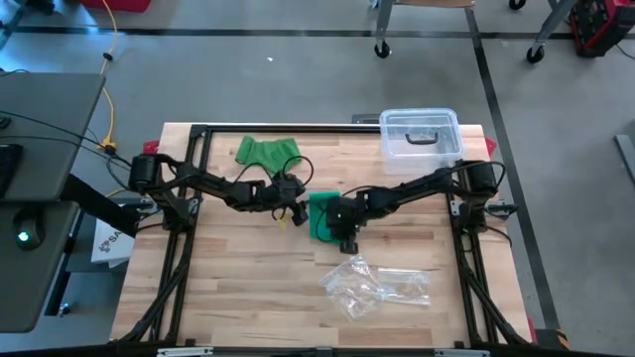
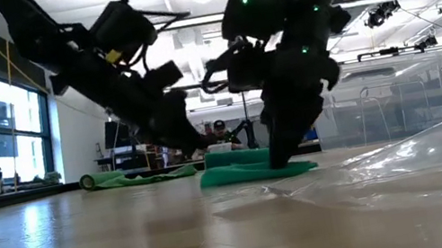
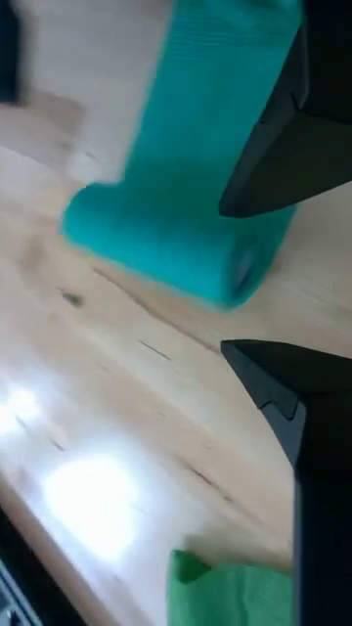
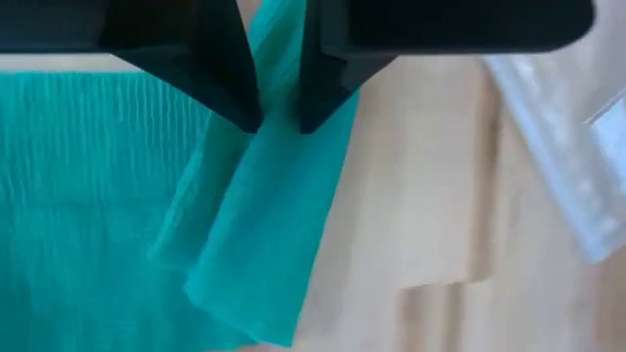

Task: Roll bandage
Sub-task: Roll the blue bandage

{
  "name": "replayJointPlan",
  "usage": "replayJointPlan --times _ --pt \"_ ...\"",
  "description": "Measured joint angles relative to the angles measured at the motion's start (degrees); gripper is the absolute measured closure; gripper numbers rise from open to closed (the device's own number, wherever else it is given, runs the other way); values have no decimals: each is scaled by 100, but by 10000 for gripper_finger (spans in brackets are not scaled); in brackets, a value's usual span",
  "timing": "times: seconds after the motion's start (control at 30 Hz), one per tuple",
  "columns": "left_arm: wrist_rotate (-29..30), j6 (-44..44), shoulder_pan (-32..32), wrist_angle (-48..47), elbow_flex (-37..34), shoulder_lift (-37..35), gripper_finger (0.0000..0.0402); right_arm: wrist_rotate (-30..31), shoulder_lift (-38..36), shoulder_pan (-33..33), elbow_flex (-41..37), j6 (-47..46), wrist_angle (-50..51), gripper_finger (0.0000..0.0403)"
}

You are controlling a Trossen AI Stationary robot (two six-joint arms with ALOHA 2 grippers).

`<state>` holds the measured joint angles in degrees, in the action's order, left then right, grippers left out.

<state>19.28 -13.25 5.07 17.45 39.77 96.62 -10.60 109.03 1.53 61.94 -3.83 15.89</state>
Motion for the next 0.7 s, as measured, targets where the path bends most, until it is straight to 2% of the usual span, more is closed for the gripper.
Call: replayJointPlan --times 0.23,0.33,0.57,0.7 --pt "-642 487 400 400 473 315 190 711 -30 571 34 650 -140 361" --pt "-1325 902 589 651 695 662 190 997 -29 659 34 755 -105 361" --pt "-2043 1225 828 552 1205 1427 190 1044 -30 663 34 733 -65 361" --pt "-2489 1129 931 321 1358 1576 190 1044 -32 694 34 712 53 361"
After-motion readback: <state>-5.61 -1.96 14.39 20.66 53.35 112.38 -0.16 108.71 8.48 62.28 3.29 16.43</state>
